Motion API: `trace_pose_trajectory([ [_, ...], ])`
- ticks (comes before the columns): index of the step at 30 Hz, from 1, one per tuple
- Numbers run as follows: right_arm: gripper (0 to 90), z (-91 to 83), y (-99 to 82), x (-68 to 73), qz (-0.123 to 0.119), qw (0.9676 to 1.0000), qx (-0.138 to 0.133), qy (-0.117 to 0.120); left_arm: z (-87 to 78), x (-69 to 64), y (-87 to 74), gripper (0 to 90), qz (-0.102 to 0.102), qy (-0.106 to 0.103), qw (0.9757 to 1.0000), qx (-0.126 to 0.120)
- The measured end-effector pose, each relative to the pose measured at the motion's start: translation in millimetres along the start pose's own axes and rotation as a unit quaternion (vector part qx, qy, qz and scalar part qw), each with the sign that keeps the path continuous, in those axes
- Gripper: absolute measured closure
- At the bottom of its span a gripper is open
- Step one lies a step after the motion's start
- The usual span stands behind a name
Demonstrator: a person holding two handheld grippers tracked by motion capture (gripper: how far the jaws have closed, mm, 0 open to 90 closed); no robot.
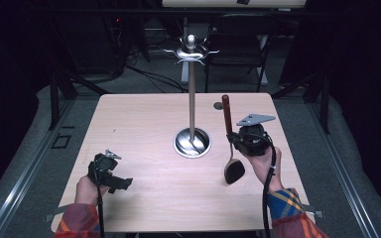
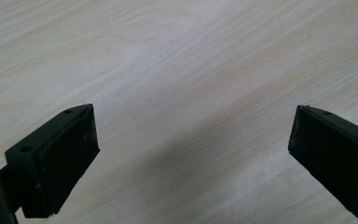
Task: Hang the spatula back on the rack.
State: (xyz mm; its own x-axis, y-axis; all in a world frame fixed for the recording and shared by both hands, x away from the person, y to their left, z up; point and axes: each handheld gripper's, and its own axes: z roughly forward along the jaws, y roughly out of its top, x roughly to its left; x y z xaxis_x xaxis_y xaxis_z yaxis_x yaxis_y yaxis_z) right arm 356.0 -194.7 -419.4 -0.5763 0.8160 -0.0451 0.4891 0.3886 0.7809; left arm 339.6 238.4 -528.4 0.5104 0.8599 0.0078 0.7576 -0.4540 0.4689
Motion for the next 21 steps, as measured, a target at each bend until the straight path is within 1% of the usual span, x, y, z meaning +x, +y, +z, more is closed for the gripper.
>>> trace_pose_trajectory([
  [3, 84.2, 0.6, 0.8, 0.4, 0.001, 1.0000, -0.002, 0.000, 0.2, -0.3, -0.1, 1.2, 0.000, 0.000, 1.0000, 0.000],
  [4, 84.2, 0.4, 1.6, 0.0, -0.002, 1.0000, 0.002, 0.001, 0.2, -0.3, -0.1, 1.2, 0.000, 0.000, 1.0000, 0.000],
  [8, 84.2, 1.6, 3.7, 1.6, -0.003, 1.0000, -0.001, -0.001, 0.6, -0.6, -0.1, 1.2, 0.000, 0.001, 1.0000, 0.001],
  [10, 84.2, 1.8, 5.4, 2.0, -0.007, 1.0000, 0.002, 0.001, 0.7, -0.6, -0.1, 1.2, 0.000, 0.001, 1.0000, 0.001],
  [12, 84.2, 3.1, 6.4, 2.4, -0.008, 1.0000, -0.002, 0.002, 0.5, -0.4, -0.1, 1.2, 0.000, 0.001, 1.0000, 0.001],
  [15, 84.2, 4.1, 8.9, 3.6, -0.010, 0.9999, 0.001, 0.002, 0.6, -0.4, -0.1, 1.2, 0.000, 0.001, 1.0000, 0.001],
  [16, 84.2, 5.0, 9.4, 4.4, -0.009, 1.0000, -0.003, 0.002, 0.6, -0.4, -0.1, 1.2, 0.000, 0.001, 1.0000, 0.001],
  [21, 84.2, 5.7, 14.1, 6.9, -0.016, 0.9998, -0.007, 0.002, 0.7, -0.4, -0.1, 1.2, 0.000, 0.001, 1.0000, 0.002],
])
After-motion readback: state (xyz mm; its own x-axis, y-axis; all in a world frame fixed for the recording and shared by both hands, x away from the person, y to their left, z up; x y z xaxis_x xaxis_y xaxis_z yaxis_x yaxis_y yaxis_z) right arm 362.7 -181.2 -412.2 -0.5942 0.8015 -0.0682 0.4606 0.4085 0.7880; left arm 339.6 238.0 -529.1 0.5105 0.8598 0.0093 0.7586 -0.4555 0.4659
